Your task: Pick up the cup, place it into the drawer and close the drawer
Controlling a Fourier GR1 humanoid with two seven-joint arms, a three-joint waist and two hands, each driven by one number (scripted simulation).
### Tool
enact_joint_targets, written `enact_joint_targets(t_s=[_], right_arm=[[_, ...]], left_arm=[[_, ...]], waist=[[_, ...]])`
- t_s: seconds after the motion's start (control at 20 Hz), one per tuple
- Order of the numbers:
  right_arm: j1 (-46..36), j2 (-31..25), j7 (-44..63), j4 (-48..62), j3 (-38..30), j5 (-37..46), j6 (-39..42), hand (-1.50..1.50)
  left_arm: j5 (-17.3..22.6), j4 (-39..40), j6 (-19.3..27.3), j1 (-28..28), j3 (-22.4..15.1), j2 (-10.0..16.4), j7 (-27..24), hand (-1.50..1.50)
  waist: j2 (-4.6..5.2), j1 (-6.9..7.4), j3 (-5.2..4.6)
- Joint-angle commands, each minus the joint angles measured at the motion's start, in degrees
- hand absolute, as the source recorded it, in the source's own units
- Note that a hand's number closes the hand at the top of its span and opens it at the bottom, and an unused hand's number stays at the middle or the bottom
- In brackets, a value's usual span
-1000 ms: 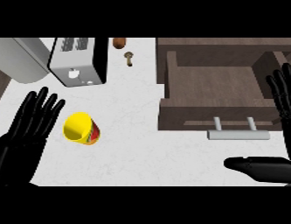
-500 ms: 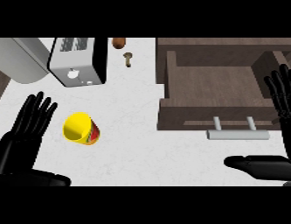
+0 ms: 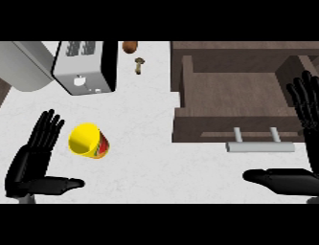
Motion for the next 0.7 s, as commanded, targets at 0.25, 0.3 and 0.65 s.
enact_joint_targets(t_s=[0.25,0.3,0.65], right_arm=[[-3.4,-1.5,-0.1,3.5,-3.0,-1.7,1.5,-1.50],[0.8,-2.1,4.1,-4.6,-2.8,-3.4,2.8,-1.50],[-2.3,-0.7,0.3,2.2,-2.2,-1.3,2.0,-1.50]], left_arm=[[-6.4,25.4,1.4,-8.0,2.7,1.1,-15.5,-1.50],[-4.8,25.8,-0.5,-6.9,4.0,2.9,-15.0,-1.50],[-6.6,46.3,-1.8,-14.4,6.0,4.4,-29.6,-1.50]], waist=[[0.08,-0.13,-0.03],[-0.02,-0.24,-0.02],[0.07,-0.18,-0.03]])
